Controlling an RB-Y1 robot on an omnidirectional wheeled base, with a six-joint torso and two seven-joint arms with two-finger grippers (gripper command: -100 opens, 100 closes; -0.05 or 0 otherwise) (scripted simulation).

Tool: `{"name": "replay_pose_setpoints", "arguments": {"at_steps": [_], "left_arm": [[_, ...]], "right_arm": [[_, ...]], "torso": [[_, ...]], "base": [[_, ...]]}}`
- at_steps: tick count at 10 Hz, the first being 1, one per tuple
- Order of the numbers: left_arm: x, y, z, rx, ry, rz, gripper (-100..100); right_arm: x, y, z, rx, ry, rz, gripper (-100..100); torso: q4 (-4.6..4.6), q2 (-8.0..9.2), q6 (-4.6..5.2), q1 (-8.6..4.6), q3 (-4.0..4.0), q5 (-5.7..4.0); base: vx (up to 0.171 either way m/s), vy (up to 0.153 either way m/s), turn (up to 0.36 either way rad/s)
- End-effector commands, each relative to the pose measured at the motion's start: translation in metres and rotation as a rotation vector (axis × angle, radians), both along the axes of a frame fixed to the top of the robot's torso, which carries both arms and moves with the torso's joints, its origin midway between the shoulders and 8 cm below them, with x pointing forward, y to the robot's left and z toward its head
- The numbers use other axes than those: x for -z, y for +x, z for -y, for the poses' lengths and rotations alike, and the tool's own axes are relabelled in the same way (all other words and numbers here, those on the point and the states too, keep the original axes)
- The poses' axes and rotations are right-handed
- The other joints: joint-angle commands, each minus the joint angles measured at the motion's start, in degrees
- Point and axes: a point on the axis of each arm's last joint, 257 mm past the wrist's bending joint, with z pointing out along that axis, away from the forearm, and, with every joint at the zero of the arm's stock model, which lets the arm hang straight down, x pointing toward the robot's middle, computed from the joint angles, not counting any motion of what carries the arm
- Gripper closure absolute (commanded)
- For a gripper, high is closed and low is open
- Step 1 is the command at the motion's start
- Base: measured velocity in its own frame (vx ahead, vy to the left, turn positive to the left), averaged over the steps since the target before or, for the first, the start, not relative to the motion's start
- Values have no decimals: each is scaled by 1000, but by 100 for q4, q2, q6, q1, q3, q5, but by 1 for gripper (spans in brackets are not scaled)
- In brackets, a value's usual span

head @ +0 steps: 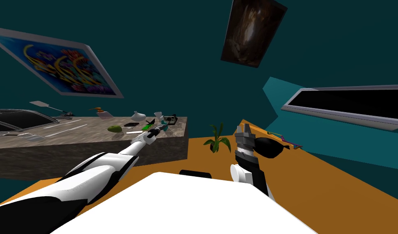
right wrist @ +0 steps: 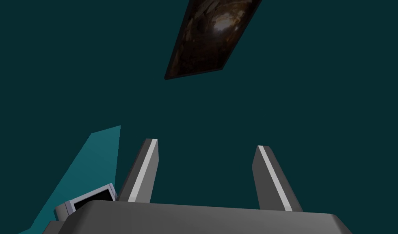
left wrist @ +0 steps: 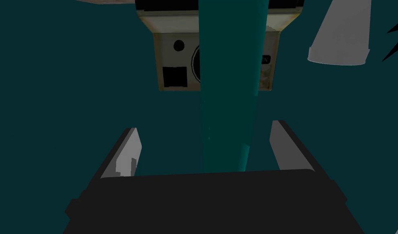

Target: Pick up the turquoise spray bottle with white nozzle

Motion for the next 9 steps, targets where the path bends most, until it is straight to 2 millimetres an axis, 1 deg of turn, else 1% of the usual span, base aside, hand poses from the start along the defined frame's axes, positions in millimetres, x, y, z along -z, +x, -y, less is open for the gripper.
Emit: {"name": "replay_pose_setpoints", "arguments": {"at_steps": [1,2,3,4,8,9], "left_arm": [[-10,11,1,4,6,8,-100],[-13,16,-1,-6,0,8,-100],[-11,13,0,-1,3,7,-100],[-11,14,0,-2,3,7,100],[-11,13,-1,-3,3,7,100],[-11,13,-1,-3,3,6,0]], "right_arm": [[0,0,0,0,0,0,0],[0,0,0,0,0,0,0],[0,0,0,0,0,0,0],[0,0,0,0,0,0,0],[0,0,0,0,0,0,0],[0,0,0,0,0,0,0]], "torso": [[0,0,0,0,0,0],[1,2,0,2,2,0],[0,-7,1,4,-3,0],[-3,-15,-1,5,-8,1],[-5,-23,2,6,-13,3],[-5,-23,2,6,-13,2]], "base": [[-71,-8,38],[-36,-1,1],[-10,-1,-4],[0,0,0],[0,1,3],[0,0,0]]}}
